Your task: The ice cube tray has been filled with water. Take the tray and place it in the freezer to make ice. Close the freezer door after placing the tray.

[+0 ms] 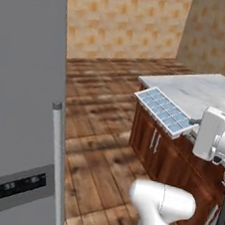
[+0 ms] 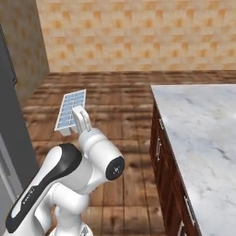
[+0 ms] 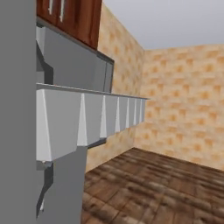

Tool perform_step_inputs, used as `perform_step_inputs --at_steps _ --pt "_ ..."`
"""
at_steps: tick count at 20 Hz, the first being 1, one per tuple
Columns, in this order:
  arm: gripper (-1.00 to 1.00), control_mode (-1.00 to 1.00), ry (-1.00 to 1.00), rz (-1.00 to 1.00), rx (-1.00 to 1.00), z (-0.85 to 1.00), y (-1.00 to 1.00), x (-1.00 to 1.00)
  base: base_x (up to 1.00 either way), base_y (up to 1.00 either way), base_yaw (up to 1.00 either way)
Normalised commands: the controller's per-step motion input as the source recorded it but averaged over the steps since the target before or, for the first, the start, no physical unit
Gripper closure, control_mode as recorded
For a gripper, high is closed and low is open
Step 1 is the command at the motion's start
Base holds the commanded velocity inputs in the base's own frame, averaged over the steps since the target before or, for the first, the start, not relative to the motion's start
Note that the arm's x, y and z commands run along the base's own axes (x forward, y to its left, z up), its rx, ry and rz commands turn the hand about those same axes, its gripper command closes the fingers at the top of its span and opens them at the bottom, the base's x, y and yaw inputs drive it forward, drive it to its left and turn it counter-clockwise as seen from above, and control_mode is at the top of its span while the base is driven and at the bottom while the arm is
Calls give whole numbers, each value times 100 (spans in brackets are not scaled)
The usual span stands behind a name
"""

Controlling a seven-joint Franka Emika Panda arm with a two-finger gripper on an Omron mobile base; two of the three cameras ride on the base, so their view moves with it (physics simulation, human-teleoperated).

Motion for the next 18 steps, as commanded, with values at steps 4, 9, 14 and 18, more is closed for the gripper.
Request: perform_step_inputs --at_steps 4,9,14,18 --pt "100 100 0 0 0 0 0 0 92 17 12" --pt "100 100 0 0 0 0 0 0 96 7 22" --pt "100 100 0 0 0 0 0 0 67 0 37" --pt "100 100 0 0 0 0 0 0 51 0 50"
